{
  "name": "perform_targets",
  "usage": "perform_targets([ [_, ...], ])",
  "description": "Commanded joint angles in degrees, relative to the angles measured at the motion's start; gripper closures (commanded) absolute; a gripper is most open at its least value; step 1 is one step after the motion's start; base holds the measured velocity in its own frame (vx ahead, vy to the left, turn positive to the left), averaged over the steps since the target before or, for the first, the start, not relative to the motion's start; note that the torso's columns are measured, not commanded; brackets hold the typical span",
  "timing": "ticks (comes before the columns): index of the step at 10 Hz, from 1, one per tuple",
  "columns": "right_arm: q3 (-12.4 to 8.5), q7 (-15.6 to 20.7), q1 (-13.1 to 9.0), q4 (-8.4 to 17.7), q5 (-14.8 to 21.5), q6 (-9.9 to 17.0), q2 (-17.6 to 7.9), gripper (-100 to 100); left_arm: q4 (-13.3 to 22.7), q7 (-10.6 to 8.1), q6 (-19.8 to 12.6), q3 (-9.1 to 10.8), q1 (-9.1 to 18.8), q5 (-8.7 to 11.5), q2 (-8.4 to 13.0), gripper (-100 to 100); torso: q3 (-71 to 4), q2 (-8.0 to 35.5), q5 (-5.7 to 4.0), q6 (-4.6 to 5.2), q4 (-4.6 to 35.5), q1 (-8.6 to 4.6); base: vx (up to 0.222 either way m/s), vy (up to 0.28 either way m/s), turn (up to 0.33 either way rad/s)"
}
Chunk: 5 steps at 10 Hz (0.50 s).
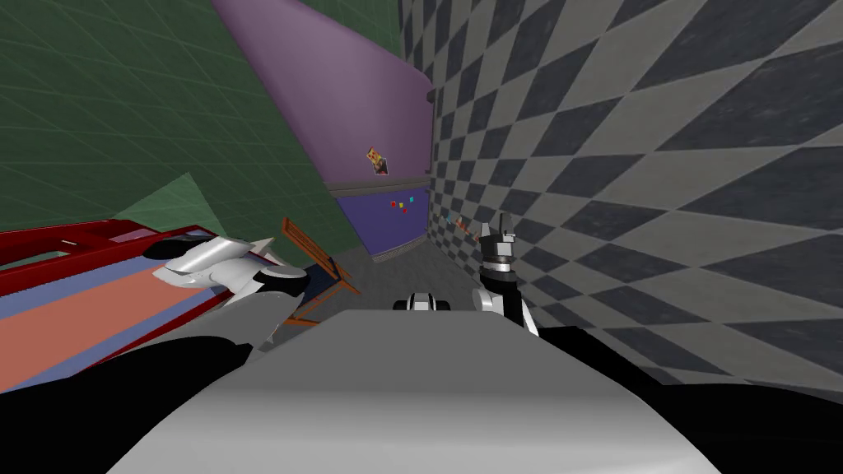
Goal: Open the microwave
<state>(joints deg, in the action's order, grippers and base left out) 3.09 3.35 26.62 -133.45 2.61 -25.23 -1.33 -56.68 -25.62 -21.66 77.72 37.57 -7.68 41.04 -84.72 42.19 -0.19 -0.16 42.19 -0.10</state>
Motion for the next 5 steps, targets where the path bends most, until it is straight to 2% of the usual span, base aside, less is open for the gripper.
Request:
perform_targets([
  [1, 0.0, 0.0, 0.0, 0.0, 0.0, 0.0, 0.0, 0, 1.9, 0.59, 0.4, -4.47, 1.0, 2.2, -0.3, 100, 0.0, 0.1, -0.02, 0.12, 0.0, -0.13, -0.285, -0.041, -0.08],
  [2, 0.0, 0.0, 0.0, 0.0, 0.0, 0.0, 0.0, 0, 2.5, 0.69, 0.4, -6.18, 1.4, 3.3, -0.6, 100, 0.1, 0.1, -0.07, 0.24, 0.1, -0.11, -0.331, -0.029, -0.08],
  [3, 0.0, 0.0, 0.0, 0.0, 0.0, 0.0, 0.0, 0, 2.5, 0.69, 0.4, -6.25, 1.4, 3.3, -0.6, 100, 0.1, 0.2, -0.12, 0.35, 0.1, -0.2, -0.27, -0.021, -0.08],
  [5, 0.0, 0.0, 0.0, 0.0, 0.0, 0.0, 0.0, 0, 3.7, 0.91, 0.5, -9.71, 2.2, 5.3, -1.1, 100, -0.1, -0.1, -0.1, 0.18, 0.0, -0.21, -0.255, -0.043, -0.052],
])
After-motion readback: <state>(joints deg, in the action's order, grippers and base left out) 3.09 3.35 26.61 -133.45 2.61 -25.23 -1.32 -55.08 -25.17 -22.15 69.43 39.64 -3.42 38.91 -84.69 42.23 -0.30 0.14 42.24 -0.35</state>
